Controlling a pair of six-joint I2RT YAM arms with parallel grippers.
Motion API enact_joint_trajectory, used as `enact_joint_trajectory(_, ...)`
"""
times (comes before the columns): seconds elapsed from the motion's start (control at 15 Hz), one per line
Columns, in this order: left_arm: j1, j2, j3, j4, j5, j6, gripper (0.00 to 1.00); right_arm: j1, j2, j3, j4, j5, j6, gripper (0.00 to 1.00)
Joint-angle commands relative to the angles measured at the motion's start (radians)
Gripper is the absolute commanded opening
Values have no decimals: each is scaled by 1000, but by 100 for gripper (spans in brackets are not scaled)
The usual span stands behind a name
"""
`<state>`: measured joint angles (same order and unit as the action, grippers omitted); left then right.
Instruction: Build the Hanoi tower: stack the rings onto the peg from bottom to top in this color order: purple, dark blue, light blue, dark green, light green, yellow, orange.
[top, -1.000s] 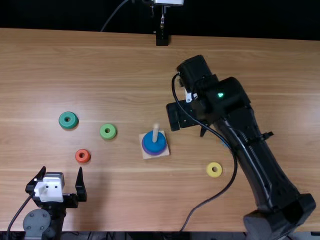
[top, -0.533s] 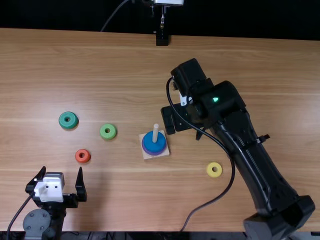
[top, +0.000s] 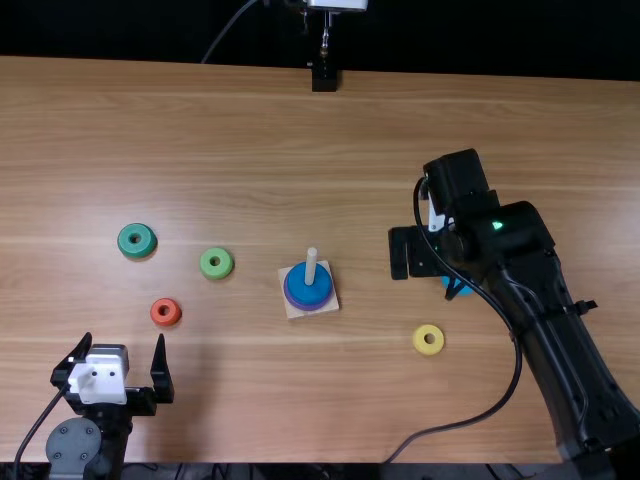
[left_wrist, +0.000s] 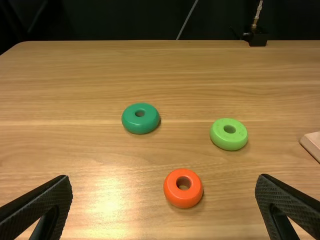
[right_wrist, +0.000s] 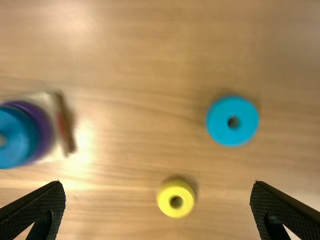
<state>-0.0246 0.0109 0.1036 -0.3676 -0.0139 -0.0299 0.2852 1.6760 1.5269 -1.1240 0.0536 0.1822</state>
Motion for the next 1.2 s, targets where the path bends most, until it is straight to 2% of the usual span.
enact_joint_trajectory(0.0,-1,-11,-104,-80,14,4,100,-14,-21,-36,-13,3,2,100)
enact_joint_trajectory(0.13,-1,-11,-104,-80,14,4,100,-26,-18,-45,-61,2,7,100)
enact_joint_trajectory(0.27,-1,-11,-104,-80,14,4,100,-84,-13,-45,-59,2,9,100)
enact_joint_trajectory(0.4,-1,-11,-104,-80,14,4,100,-116,22,-48,-50,5,11,100)
enact_joint_trajectory(0.6,-1,-11,-104,-80,14,4,100,-155,68,-59,-35,0,7,100)
enact_joint_trajectory(0.67,-1,-11,-104,-80,14,4,100,-161,68,-94,13,0,4,100)
enact_joint_trajectory(0.93,-1,-11,-104,-80,14,4,100,-195,57,-290,481,3,-9,100)
enact_joint_trajectory(1.13,-1,-11,-104,-80,14,4,100,-242,65,-304,504,5,-11,100)
